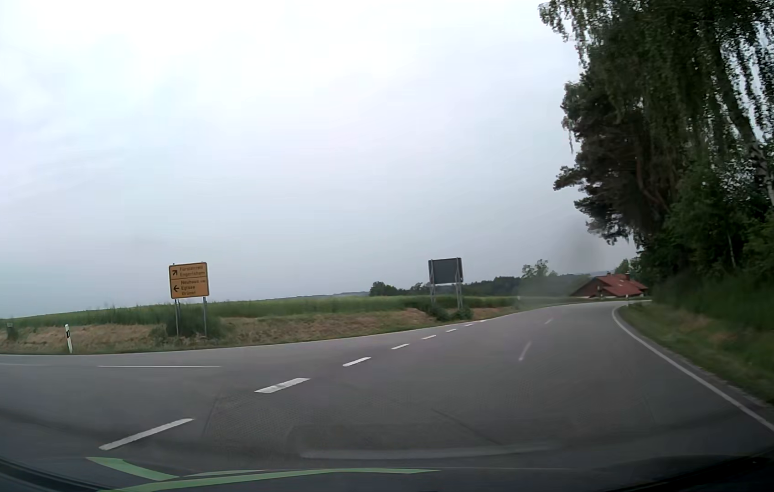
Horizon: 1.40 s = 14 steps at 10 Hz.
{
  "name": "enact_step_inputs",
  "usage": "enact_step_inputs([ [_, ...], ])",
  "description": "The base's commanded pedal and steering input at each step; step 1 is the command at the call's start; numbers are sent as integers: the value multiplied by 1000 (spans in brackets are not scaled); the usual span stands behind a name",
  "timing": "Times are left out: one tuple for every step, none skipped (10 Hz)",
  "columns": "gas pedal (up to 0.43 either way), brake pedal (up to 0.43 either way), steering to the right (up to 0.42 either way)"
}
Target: Follow the waypoints while adhering to traffic rules and regulations
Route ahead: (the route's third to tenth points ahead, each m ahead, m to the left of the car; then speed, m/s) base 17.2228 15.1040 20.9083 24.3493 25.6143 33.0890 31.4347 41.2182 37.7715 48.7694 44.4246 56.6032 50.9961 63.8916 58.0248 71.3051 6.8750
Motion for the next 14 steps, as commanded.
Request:
enact_step_inputs([
  [0, 43, -254],
  [0, 0, -269],
  [0, 0, -284],
  [0, 0, -294],
  [0, 0, -306],
  [67, 0, -311],
  [110, 0, -314],
  [130, 0, -315],
  [169, 0, -313],
  [197, 0, -314],
  [209, 0, -314],
  [209, 0, -310],
  [209, 0, -306],
  [220, 0, -301],
])
